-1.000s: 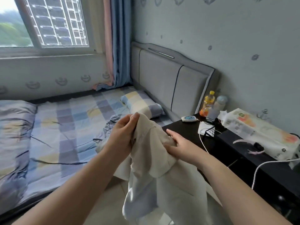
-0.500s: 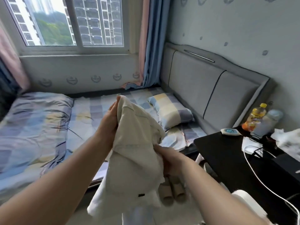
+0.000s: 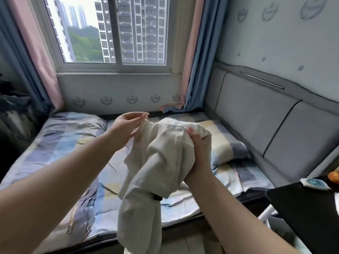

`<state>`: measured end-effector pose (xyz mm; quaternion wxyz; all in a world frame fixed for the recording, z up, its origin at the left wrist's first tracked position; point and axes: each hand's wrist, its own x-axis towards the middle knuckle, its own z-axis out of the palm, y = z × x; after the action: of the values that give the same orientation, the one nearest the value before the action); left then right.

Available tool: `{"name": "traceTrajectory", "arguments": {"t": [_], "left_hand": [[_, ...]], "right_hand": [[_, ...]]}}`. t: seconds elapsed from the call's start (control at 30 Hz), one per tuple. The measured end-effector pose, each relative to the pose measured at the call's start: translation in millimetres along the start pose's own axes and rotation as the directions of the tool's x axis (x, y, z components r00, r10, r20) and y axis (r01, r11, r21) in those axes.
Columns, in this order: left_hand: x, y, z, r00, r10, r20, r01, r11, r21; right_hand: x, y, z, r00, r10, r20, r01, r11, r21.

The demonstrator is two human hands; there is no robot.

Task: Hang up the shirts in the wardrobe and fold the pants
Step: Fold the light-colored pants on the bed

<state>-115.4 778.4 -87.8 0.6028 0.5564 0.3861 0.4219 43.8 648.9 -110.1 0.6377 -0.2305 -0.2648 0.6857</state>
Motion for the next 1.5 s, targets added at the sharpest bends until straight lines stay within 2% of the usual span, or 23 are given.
{"name": "traceTrajectory", "arguments": {"t": [0.07, 0.1, 0.23, 0.3, 0.37, 0.43, 0.47, 0.5, 0.57, 0.67, 0.73, 0.8, 0.87, 0.9, 0.93, 0.97, 1.07, 1.13, 1.23, 1.3, 1.4, 1.47, 1.5], "left_hand": [[-0.2, 9.9, -14.1, 0.998, 0.063, -0.016, -0.061, 0.995, 0.081], [-3.7, 14.6, -17.6, 0.993, 0.111, -0.030, -0.107, 0.988, 0.111], [-29.5, 35.5, -18.3, 0.949, 0.316, 0.005, -0.315, 0.946, 0.075], [-35.2, 41.8, -23.5, 0.910, 0.415, 0.007, -0.405, 0.885, 0.228], [-35.6, 46.3, -30.7, 0.865, 0.498, 0.063, -0.450, 0.713, 0.538], [-29.7, 47.8, -37.5, 0.841, 0.511, 0.179, -0.400, 0.363, 0.841], [-25.2, 50.1, -38.2, 0.848, 0.485, 0.212, -0.357, 0.229, 0.906], [-16.9, 52.7, -38.7, 0.855, 0.469, 0.222, -0.333, 0.167, 0.928], [5.5, 58.1, -39.9, 0.876, 0.445, 0.183, -0.303, 0.213, 0.929], [38.9, 66.1, -40.5, 0.931, 0.360, 0.053, -0.212, 0.417, 0.884], [60.7, 71.5, -38.1, 0.937, 0.346, -0.038, -0.132, 0.453, 0.882], [79.0, 76.1, -33.4, 0.869, 0.494, -0.031, -0.131, 0.290, 0.948], [88.7, 77.5, -28.1, 0.713, 0.690, 0.121, -0.164, -0.004, 0.987], [93.6, 76.7, -23.8, 0.655, 0.730, 0.198, -0.146, -0.134, 0.980], [99.0, 75.0, -19.9, 0.626, 0.740, 0.245, -0.123, -0.217, 0.968], [104.2, 72.6, -17.6, 0.639, 0.726, 0.253, -0.103, -0.245, 0.964], [116.1, 74.7, -20.8, 0.699, 0.697, 0.160, -0.048, -0.177, 0.983], [123.4, 87.0, -31.0, 0.713, 0.694, 0.099, 0.008, -0.150, 0.989], [134.2, 109.4, -48.4, 0.783, 0.622, 0.008, 0.046, -0.071, 0.996], [141.2, 122.7, -50.4, 0.815, 0.580, -0.023, 0.005, 0.031, 0.999], [155.4, 141.7, -49.6, 0.792, 0.609, -0.034, -0.042, 0.110, 0.993], [165.5, 153.6, -49.3, 0.806, 0.586, -0.081, -0.030, 0.177, 0.984], [169.1, 157.6, -49.8, 0.816, 0.566, -0.114, -0.023, 0.229, 0.973]], "right_hand": [[20.3, 5.0, 13.1, 0.994, -0.091, -0.058, 0.087, 0.993, -0.076], [28.5, 6.2, 23.3, 0.993, -0.080, -0.090, 0.072, 0.993, -0.089], [70.4, 2.5, 54.1, 0.964, -0.102, -0.244, 0.083, 0.993, -0.087], [91.5, -0.7, 66.2, 0.955, -0.129, -0.266, 0.117, 0.991, -0.061], [109.7, -2.0, 73.9, 0.957, -0.095, -0.275, 0.088, 0.995, -0.038], [128.3, -2.7, 80.8, 0.961, -0.033, -0.273, 0.039, 0.999, 0.014], [138.0, -3.9, 84.0, 0.963, -0.005, -0.270, 0.018, 0.999, 0.044], [147.8, -7.2, 88.2, 0.966, 0.026, -0.256, -0.007, 0.997, 0.072], [168.3, -17.1, 95.0, 0.976, 0.070, -0.204, -0.049, 0.993, 0.108], [193.8, -36.3, 99.7, 0.978, 0.073, -0.193, -0.057, 0.995, 0.086], [211.3, -50.8, 97.5, 0.973, 0.040, -0.229, -0.024, 0.997, 0.071], [228.8, -64.0, 92.3, 0.968, 0.050, -0.246, -0.028, 0.996, 0.090], [242.7, -72.6, 86.9, 0.964, 0.073, -0.257, -0.043, 0.992, 0.122], [251.1, -77.4, 83.7, 0.965, 0.078, -0.250, -0.047, 0.991, 0.128], [258.5, -81.8, 81.1, 0.968, 0.086, -0.235, -0.056, 0.989, 0.134], [265.1, -84.9, 79.1, 0.972, 0.096, -0.216, -0.066, 0.988, 0.141], [282.3, -89.3, 72.8, 0.978, 0.116, -0.171, -0.093, 0.986, 0.136], [294.2, -91.3, 65.3, 0.984, 0.120, -0.134, -0.109, 0.990, 0.087], [308.5, -93.2, 49.1, 0.984, 0.144, -0.107, -0.147, 0.989, -0.013], [314.2, -91.4, 38.1, 0.981, 0.169, -0.091, -0.179, 0.977, -0.114], [318.3, -88.1, 24.6, 0.986, 0.162, -0.034, -0.165, 0.947, -0.277], [315.9, -87.8, 12.8, 0.990, 0.128, 0.054, -0.089, 0.880, -0.466], [313.1, -87.5, 6.4, 0.989, 0.104, 0.108, -0.019, 0.804, -0.594]]}}
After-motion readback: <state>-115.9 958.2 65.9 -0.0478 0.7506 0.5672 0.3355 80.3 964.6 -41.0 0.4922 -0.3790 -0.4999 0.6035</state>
